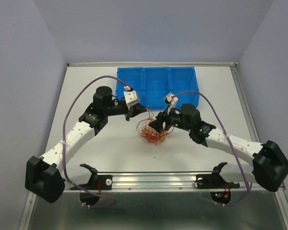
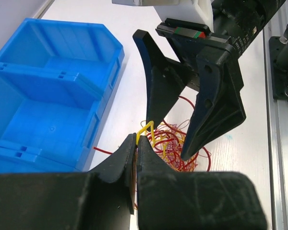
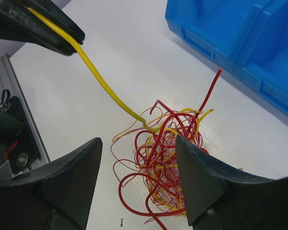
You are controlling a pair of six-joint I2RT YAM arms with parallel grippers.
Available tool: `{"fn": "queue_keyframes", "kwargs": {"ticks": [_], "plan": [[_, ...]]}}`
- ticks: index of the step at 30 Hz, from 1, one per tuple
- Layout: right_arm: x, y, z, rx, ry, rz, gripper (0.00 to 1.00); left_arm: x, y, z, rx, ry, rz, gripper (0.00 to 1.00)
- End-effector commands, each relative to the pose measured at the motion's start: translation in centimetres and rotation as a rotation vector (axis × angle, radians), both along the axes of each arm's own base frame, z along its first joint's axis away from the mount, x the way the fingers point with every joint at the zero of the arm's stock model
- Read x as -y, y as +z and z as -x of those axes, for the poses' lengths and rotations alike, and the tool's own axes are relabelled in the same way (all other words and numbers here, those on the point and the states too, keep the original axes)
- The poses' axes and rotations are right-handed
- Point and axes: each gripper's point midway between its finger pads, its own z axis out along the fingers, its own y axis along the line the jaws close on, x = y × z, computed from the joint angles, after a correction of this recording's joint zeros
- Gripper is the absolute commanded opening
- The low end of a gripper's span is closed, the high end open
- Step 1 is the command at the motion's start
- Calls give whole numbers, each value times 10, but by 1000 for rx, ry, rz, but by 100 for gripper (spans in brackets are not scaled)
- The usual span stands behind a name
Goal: Untangle the cables
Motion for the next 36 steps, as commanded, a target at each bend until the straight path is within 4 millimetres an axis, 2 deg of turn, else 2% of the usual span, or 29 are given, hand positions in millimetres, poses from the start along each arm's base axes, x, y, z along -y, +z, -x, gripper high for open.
{"fn": "queue_keyframes", "kwargs": {"ticks": [1,2,4,6,7,8,10,11,13,14,15,16,18,19,20,21,22,24,26,27,28,30,31,32,33,34,35,36], "plan": [[-10,48,-19,151,-40,-77,67,3,32,12,59,-35,53,0],[-11,46,-19,151,-41,-74,67,3,33,13,55,-39,55,0],[-13,44,-19,154,-39,-72,57,2,36,18,58,-51,61,0],[-15,46,-20,155,-36,-75,43,1,40,22,61,-51,69,0],[-15,45,-20,154,-33,-72,27,0,42,23,64,-49,71,0],[-16,45,-20,154,-32,-74,25,-1,44,25,67,-49,75,0],[-17,53,-17,156,-25,-103,8,-3,49,29,69,-48,82,0],[-14,73,-11,173,-22,-152,1,-4,52,31,71,-45,86,0],[-13,84,-10,163,-32,-186,0,-7,52,26,79,-4,82,0],[-7,105,-5,189,-39,-223,0,-8,53,22,84,23,88,23],[-4,110,-2,172,-49,-234,1,-13,55,14,98,80,88,33],[-1,131,-1,194,-60,-264,0,-16,51,11,95,101,87,42],[8,158,6,222,-63,-294,1,-21,56,10,120,113,117,34],[10,168,8,223,-65,-289,0,-21,53,11,116,114,122,22],[11,166,9,224,-60,-257,4,-23,58,11,120,124,133,13],[11,166,10,233,-51,-241,16,-23,59,10,115,126,136,6],[11,164,9,242,-49,-228,27,-23,66,10,121,128,144,0],[14,148,4,248,-66,-185,46,-22,66,13,107,112,140,0],[13,126,0,233,-70,-137,53,-22,61,15,111,95,118,1],[11,112,-2,217,-67,-108,55,-23,58,12,113,112,107,7],[5,89,-8,174,-67,-63,55,-26,50,8,117,127,87,15],[-5,70,-12,123,-37,-12,56,-33,39,-1,109,180,64,28],[-10,60,-14,95,-26,10,56,-35,29,-4,98,186,46,34],[-18,39,-19,50,-16,54,56,-42,15,-9,95,195,1,37],[-20,30,-22,35,-25,76,56,-44,7,-11,95,190,-24,41],[-22,27,-27,32,-46,90,58,-48,-5,-14,140,178,-77,49],[-25,10,-30,7,-48,124,60,-51,-22,-16,123,178,-124,55],[-26,5,-33,-1,-58,141,62,-55,-32,-20,134,191,-156,61]]}}
